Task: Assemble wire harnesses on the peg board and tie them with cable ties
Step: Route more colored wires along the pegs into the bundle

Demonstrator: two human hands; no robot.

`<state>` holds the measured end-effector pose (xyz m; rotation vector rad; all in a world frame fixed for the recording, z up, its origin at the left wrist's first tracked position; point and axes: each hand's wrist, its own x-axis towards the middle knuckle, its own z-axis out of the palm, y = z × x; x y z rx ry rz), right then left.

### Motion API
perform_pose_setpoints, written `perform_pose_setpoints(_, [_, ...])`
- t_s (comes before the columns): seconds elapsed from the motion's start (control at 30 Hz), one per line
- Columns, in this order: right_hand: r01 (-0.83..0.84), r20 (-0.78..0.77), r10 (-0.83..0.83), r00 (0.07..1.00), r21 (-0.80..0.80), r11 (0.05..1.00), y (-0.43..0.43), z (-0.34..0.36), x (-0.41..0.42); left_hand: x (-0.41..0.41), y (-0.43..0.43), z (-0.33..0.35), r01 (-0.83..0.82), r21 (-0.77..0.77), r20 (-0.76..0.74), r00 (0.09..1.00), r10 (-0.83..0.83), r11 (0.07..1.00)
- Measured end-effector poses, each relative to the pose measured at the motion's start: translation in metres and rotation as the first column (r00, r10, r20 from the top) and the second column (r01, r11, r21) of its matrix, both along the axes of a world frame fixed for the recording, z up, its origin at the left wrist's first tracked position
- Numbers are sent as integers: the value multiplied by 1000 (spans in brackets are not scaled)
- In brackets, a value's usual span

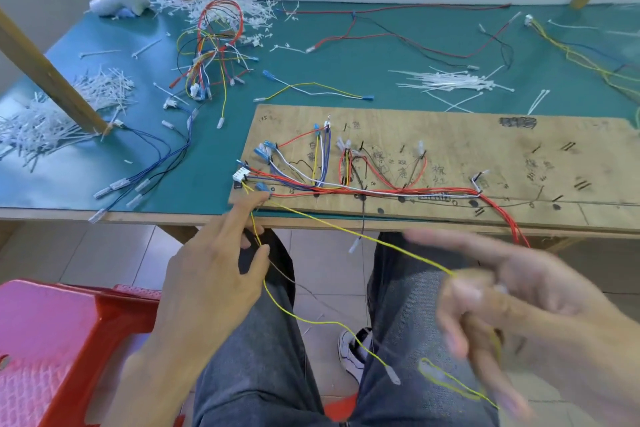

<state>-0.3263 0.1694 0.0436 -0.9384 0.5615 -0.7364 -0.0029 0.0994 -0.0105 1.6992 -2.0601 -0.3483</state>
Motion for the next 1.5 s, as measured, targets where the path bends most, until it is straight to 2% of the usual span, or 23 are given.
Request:
perform_pose_setpoints(0.1, [56, -6, -56, 998, -31, 998, 0, 1, -33, -5, 0, -3, -26, -11, 4, 1000, 26, 1000])
perform_pose_setpoints(0.3, [252, -337, -242, 910, -15, 968, -4, 6, -74, -7, 6, -15, -63, -79, -60, 996, 58, 995])
perform_pose_setpoints(0.4, [290, -425, -267, 865, -11, 957, -19, 13, -69, -7, 10, -16, -57, -197, 41, 997, 67, 979])
perform_pose_setpoints(0.47, [265, -436, -226, 871, 31, 964, -27, 17, -64, -7, 11, -12, -42, -260, 155, 984, 84, 965])
perform_pose_setpoints(0.53, [243, -452, -186, 873, 70, 968, -30, 18, -61, -12, 12, -6, 4, -308, 194, 979, 59, 952])
perform_pose_setpoints(0.6, [257, -443, -186, 877, 105, 961, -32, 16, -62, -29, 16, 1, 144, -341, 176, 981, -87, 929])
perform_pose_setpoints(0.67, [318, -405, -244, 881, 127, 939, -34, 12, -63, -55, 22, 6, 318, -339, 213, 943, -257, 885])
perform_pose_setpoints(0.77, [431, -380, -373, 846, 76, 899, -41, 6, -61, -91, 26, 3, 444, -316, 277, 888, -366, 838])
perform_pose_setpoints(0.83, [508, -395, -455, 798, 35, 861, -46, 2, -60, -107, 20, 2, 440, -319, 286, 889, -357, 839])
perform_pose_setpoints(0.97, [538, -409, -495, 767, -12, 843, -53, 0, -60, -122, 1, 0, 283, -420, 105, 959, -264, 862])
perform_pose_setpoints(1.1, [548, -441, -519, 732, -71, 833, -55, -4, -64, -129, -5, -10, 383, -319, 236, 918, -318, 867])
perform_pose_setpoints(1.27, [629, -453, -653, 607, -229, 743, -63, -15, -50, -135, -1, -30, 389, -178, 375, 876, -304, 904])
perform_pose_setpoints(1.4, [681, -462, -748, 478, -344, 647, -77, -24, -35, -141, -2, -39, 373, -153, 365, 882, -298, 915])
perform_pose_setpoints(1.5, [618, -528, -781, 332, -504, 603, -90, -28, -29, -141, -3, -43, 367, -148, 363, 884, -295, 918])
